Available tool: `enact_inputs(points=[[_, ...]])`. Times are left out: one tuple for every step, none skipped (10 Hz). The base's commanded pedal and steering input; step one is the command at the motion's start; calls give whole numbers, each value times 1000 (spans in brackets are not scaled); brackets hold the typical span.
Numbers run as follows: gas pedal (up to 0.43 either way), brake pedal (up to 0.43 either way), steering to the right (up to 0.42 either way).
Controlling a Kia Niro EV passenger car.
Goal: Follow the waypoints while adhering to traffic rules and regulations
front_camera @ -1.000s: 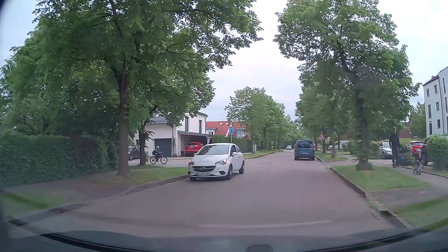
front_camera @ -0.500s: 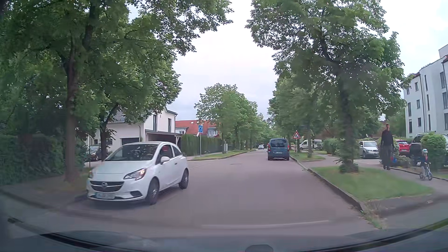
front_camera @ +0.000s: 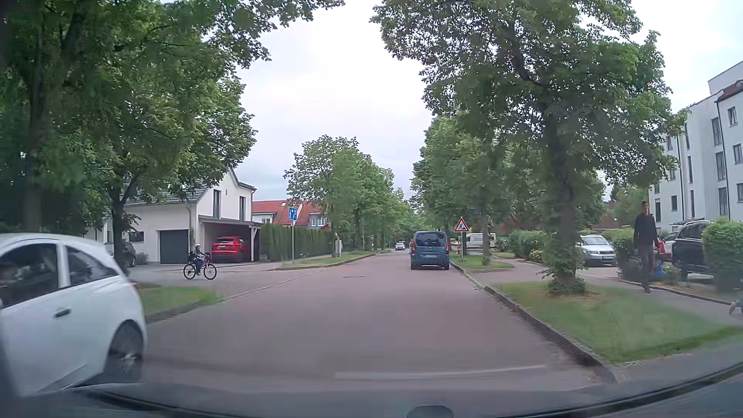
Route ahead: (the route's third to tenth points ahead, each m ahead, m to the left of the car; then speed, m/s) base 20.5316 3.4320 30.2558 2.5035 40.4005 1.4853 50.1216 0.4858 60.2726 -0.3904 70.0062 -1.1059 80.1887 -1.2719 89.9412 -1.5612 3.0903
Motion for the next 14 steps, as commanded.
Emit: enact_inputs(points=[[20, 0, 167], [20, 0, 150], [20, 0, 129], [20, 0, 113], [20, 0, 97], [20, 0, 85], [20, 0, 76], [20, 0, 64], [20, 0, 55], [20, 0, 44], [20, 0, 31], [20, 0, 16], [20, 0, 8], [0, 0, 0]])
